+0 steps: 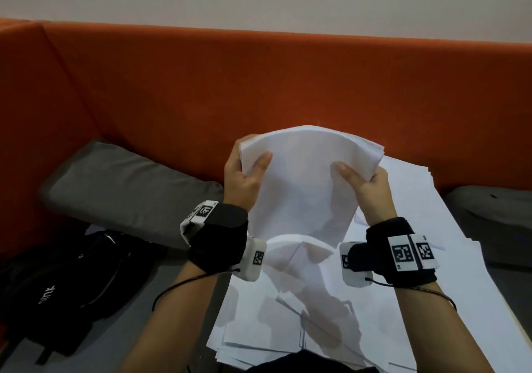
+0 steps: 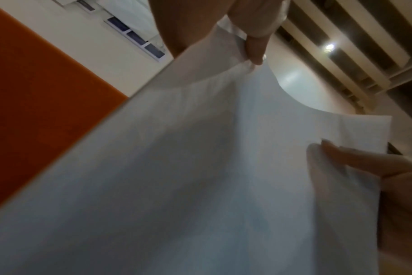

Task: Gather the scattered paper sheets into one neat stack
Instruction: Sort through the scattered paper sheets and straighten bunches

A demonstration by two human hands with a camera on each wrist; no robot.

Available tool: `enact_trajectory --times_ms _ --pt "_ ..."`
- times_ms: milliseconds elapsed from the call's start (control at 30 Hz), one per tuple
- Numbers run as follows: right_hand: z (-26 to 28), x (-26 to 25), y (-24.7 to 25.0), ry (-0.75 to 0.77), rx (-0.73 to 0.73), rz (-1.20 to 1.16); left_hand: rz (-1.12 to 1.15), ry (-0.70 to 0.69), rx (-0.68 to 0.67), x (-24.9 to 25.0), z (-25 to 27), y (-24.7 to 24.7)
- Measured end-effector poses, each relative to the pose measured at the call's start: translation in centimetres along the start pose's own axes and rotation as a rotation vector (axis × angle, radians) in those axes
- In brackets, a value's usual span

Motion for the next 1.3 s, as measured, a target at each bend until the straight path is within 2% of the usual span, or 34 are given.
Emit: enact_trajectory --times_ms 67,167,233,300,367,433,533,700,800,900,967,1100,1300 --pt "0.0 1.3 0.6 -0.058 -0.001 0.013 0.021 0.072 -0.009 -1.4 0.1 -0.2" --pt "1.0 6.7 1.9 -0.27 -0.011 0.184 -0.037 0.384 -0.051 -6.7 2.3 -1.4" --pt "1.9 9.8 2.5 -0.369 -0.032 0.253 -0.198 0.564 -0.187 -10.9 4.7 -2.1" --pt "2.0 10.6 3.0 -0.353 0.023 0.261 -0.351 0.639 -0.376 -14.3 6.5 -2.1" --pt "1.4 10.5 3.9 -0.313 0.08 0.305 -0.47 0.689 -0.455 -16.2 7.5 -1.4" --pt "0.7 10.9 5.3 -0.327 0.135 0.342 -0.654 0.711 -0.44 -17.7 7.9 -0.1" --pt "0.9 13.5 7.7 -0.476 0.168 0.428 -0.827 0.73 -0.463 -18.9 8.4 0.8" --pt "4.2 18.6 9.3 -0.727 0.016 0.655 -0.903 0.737 -0.568 -19.5 9.3 0.1" --pt "4.4 19.0 9.4 -0.749 0.019 0.654 -0.901 0.709 -0.511 -19.3 9.1 0.0" --pt "4.3 18.8 9.3 -0.752 0.004 0.661 -0.822 0.611 -0.428 -18.7 8.6 -0.2" --pt "4.3 18.8 9.3 -0.755 -0.002 0.677 -0.817 0.562 -0.432 -18.5 8.2 -0.4" --pt "4.3 18.6 9.1 -0.757 -0.005 0.678 -0.756 0.621 -0.564 -18.3 8.5 -1.0" --pt "4.4 18.6 9.1 -0.766 0.002 0.682 -0.87 0.66 -0.539 -18.5 8.2 -1.1"
Point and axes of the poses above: each hand's wrist, its own z-axis away from the middle knuckle, its own y-axis out of the back of the hand, x = y × z, the point moved 4 cm from there along -z, towards the middle knuckle, and after that the axes turned 15 degrees about -z, right-handed, at the moved point
